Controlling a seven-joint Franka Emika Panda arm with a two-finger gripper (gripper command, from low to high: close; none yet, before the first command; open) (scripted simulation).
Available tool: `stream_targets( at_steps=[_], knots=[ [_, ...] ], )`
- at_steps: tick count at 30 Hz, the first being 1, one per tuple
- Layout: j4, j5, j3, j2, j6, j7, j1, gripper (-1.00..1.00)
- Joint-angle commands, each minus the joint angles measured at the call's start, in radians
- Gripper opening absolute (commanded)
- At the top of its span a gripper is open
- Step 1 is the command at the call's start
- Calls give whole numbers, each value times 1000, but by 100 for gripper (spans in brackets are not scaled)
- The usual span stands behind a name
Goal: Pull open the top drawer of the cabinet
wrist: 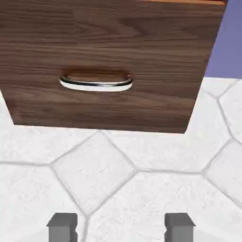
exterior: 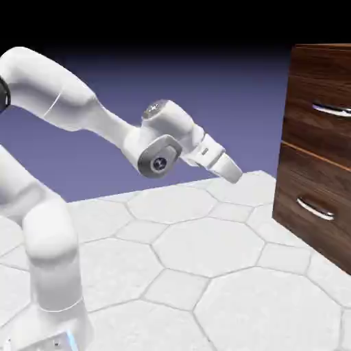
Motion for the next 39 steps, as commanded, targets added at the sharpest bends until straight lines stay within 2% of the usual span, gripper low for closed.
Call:
stream_targets(
  at_steps=[1, 39],
  knots=[
    [22, 44, 20, -17, -8, 12, -36, 0],
    [850, 1696, 793, -676, -299, 465, -1383, 0]
  ],
)
